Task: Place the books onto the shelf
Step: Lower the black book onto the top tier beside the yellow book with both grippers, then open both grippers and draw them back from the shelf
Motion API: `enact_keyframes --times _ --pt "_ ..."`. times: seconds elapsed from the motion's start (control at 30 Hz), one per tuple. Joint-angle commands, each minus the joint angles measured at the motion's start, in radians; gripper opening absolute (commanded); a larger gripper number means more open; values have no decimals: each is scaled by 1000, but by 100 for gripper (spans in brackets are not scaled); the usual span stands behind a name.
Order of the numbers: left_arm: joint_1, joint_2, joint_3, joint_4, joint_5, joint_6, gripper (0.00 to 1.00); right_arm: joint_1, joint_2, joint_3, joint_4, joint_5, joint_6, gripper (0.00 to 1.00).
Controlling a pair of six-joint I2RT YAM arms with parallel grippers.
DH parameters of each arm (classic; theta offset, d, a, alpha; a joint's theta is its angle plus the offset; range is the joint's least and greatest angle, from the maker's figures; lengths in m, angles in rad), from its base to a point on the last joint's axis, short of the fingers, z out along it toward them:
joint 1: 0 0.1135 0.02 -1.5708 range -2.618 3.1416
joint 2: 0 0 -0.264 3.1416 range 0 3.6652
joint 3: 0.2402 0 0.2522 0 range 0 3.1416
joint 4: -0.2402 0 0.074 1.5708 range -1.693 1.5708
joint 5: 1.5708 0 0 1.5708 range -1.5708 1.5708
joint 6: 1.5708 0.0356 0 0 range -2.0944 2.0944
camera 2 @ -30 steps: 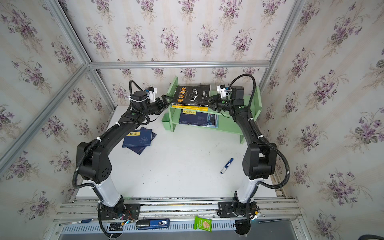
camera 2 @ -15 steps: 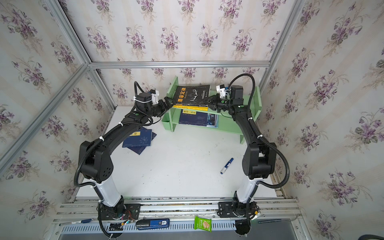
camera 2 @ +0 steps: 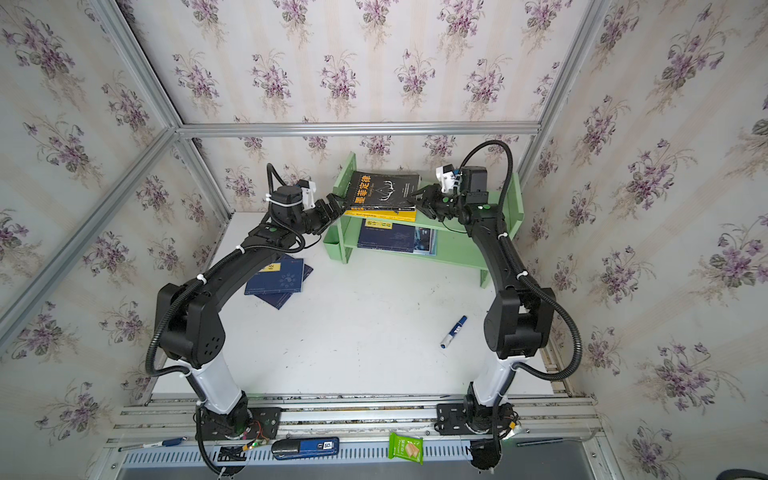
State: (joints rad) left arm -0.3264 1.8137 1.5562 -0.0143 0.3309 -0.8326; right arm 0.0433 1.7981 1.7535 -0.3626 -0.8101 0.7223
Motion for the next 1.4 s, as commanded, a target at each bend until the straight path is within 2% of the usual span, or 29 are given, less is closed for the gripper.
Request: enact_keyframes --times 0.0,0.23,0.33,0.57,0.83,1.2,1.37 --pt "1 1 1 -84 -22 12 99 0 -2 29 -36 48 -47 30" --pt "-2 2 7 -84 -16 19 99 -1 -13 34 -99 120 -87 15" --pt "-2 6 8 -84 -13 15 99 0 -17 32 -101 120 -90 14" --pt "-2 4 15 -84 -7 15 99 0 -16 37 -114 130 -101 18" --pt "-3 -2 11 -84 -4 12 99 -1 5 98 -171 204 -136 34" --pt "-3 -11 20 -82 2 13 99 -1 -24 85 -184 213 -156 34" --pt "-3 -30 30 -67 29 32 99 0 -72 34 -133 209 -153 35"
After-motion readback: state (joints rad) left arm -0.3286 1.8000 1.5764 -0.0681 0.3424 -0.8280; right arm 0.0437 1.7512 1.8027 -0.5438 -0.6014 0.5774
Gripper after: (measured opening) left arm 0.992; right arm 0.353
